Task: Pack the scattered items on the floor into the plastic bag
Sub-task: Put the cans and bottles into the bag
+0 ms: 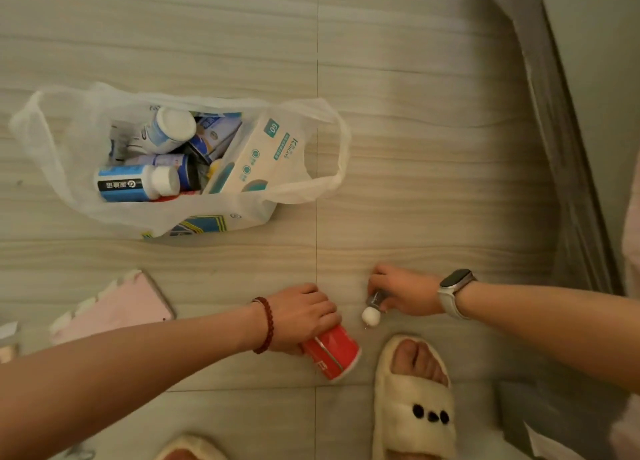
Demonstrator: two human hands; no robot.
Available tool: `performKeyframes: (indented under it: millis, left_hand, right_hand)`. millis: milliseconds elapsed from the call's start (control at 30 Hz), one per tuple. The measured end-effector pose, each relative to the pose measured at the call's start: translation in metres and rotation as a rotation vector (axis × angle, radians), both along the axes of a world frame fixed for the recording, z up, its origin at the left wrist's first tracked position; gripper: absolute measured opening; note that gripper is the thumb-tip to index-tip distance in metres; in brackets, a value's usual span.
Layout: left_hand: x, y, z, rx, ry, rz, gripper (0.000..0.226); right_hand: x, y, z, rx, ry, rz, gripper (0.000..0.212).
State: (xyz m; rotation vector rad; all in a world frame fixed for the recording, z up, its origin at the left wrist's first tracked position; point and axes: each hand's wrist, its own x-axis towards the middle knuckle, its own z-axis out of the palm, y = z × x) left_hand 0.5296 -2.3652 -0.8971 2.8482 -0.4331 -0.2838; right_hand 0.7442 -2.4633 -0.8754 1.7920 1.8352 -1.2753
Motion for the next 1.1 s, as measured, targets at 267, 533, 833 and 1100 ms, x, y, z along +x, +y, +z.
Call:
performKeyframes:
  millis: [267,533,833,1100]
  left_hand:
    - [-0.088,0.032,0.016,-0.057,0.068,0.651,0.072]
    - [-0.126,0.053,0.062,-0.212,-0.12,1.068,0.073]
    - [-0.137,0.11,0.118,-0.141,-0.586,1.562,0.073]
    - [-0.127,0.136,0.118,-0.14,-0.368,1.726,0.067]
  right_hand:
    - [-0.042,0.03,0.003,0.163,-0.018,0.107,0.049]
    - [-0.08,0.065,0.031,0.389,0.14,0.017,0.041]
    - [-0.122,0.171,0.109,0.777,0.152,-0.183,0.044]
    - [-0.136,0.243,0.083,0.596,-0.124,-0.095,0.035]
